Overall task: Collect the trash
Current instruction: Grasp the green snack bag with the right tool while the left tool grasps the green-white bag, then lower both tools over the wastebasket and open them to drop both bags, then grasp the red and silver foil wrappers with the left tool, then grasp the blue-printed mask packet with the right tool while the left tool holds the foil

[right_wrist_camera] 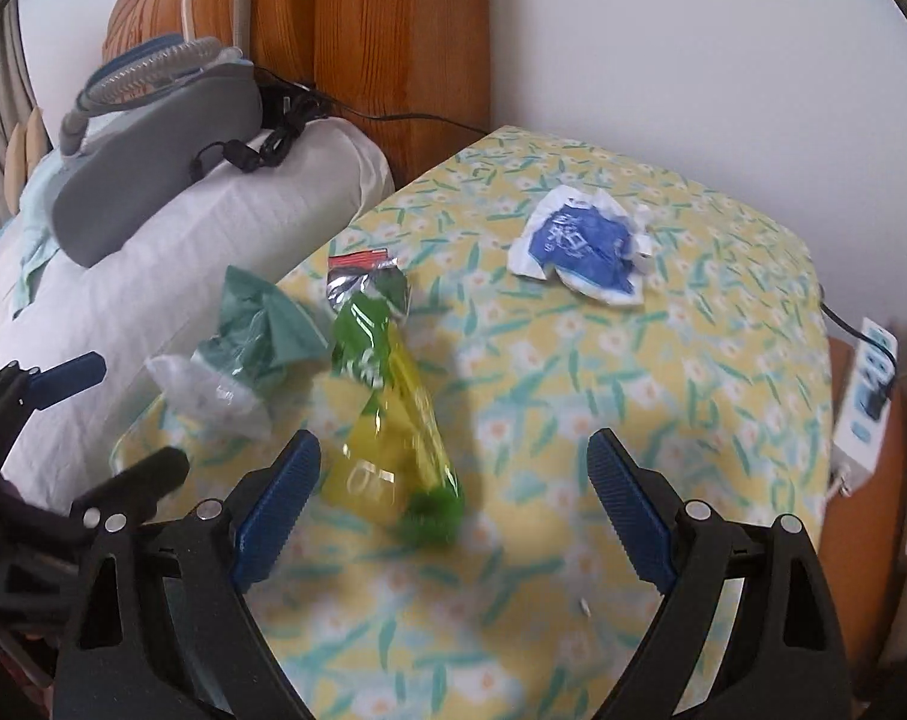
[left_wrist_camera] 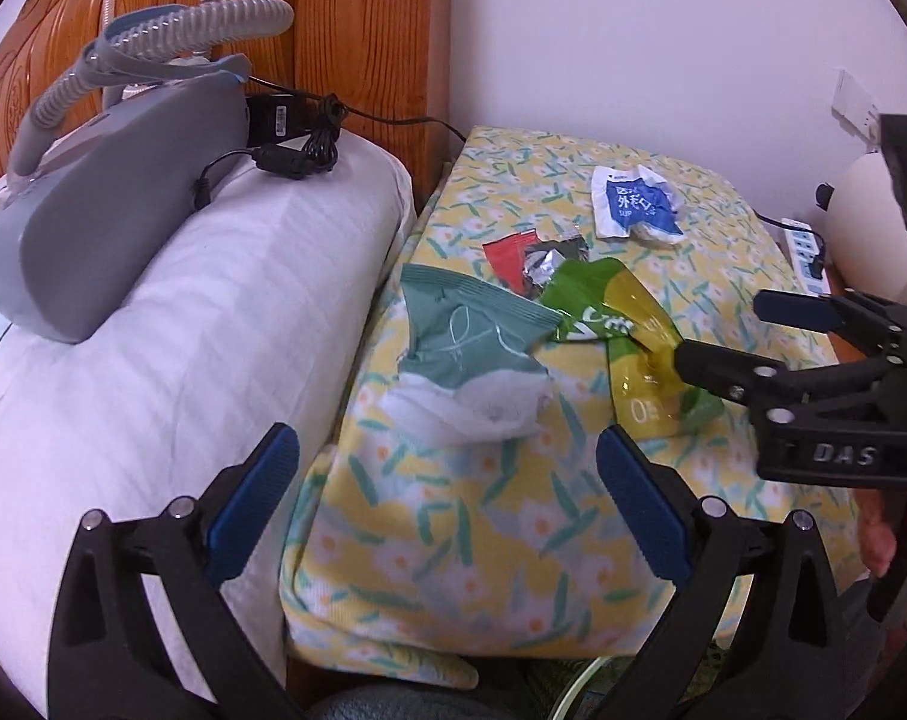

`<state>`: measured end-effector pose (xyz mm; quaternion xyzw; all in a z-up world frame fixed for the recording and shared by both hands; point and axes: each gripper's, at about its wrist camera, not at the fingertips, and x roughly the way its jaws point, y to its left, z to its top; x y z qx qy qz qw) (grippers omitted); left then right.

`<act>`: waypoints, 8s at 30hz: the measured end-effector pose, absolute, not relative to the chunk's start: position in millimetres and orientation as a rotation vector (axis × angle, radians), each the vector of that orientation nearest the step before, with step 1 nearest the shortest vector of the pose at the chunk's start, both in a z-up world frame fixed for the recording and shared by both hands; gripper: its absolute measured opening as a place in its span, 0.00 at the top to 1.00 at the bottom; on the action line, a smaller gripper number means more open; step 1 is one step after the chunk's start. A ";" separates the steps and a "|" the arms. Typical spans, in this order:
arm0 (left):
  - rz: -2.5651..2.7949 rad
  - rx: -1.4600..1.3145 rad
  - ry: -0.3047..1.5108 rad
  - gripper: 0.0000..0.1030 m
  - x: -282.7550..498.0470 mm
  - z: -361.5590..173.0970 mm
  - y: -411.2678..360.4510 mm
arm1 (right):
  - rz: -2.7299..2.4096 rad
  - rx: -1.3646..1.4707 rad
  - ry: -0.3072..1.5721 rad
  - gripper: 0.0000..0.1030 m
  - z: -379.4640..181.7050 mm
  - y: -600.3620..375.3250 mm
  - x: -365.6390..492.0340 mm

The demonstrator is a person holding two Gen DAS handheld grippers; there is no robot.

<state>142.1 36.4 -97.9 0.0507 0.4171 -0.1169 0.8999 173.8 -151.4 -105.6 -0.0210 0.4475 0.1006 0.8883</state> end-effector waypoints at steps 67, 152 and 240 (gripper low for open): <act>-0.416 0.117 0.954 0.38 11.7 -96.8 -16.2 | 0.203 0.137 0.927 0.83 -95.6 -210.3 -16.9; -0.427 0.220 1.004 0.08 8.1 -118.8 -13.1 | 0.020 0.176 0.994 0.11 -124.8 -255.1 -35.2; -0.341 0.015 0.915 0.62 224.1 -113.8 -19.1 | -0.089 0.115 1.123 0.11 -114.7 -200.2 350.0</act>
